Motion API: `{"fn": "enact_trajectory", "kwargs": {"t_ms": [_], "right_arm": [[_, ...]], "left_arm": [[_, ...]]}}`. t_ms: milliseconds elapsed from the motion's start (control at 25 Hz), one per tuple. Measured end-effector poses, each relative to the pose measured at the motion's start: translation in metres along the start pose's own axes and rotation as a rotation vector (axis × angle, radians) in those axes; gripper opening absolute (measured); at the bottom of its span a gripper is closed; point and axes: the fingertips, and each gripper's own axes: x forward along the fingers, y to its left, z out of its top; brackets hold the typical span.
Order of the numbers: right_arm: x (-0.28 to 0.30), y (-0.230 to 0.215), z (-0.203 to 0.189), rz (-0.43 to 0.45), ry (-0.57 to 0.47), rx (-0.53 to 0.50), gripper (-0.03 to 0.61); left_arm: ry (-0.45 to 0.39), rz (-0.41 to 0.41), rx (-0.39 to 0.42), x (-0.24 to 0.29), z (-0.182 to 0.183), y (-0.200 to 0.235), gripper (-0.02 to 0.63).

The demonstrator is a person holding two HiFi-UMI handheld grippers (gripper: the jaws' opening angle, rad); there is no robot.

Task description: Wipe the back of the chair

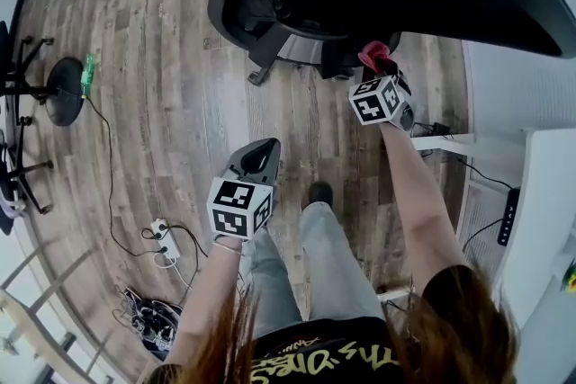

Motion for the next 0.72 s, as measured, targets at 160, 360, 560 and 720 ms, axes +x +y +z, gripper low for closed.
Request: {"fn": "enact_trajectory", "kwargs": {"t_ms": [160, 360, 560, 720], "right_arm": [[0.01, -0.003, 0.001, -0.027, 0.044, -0.01, 0.061], [0.027, -0.006, 0.005, -0.044, 0.098, 0.014, 0.06], [0.035, 0.005, 0.01, -0.019, 0.129, 0.001, 0.06], [0.035, 0.023, 0.014, 0.043, 0.111, 0.024, 0.06]], "left_arm": [[0.008, -0.001, -0.009, -0.001, 0.0, 0.0, -0.006], [0.012, 0.008, -0.021, -0.005, -0.004, 0.008, -0.006], [0.024, 0.024, -0.038, -0.012, -0.018, 0.022, -0.006], [0.026, 0.026, -0.045, -0.016, -0.025, 0.025, -0.006]]}}
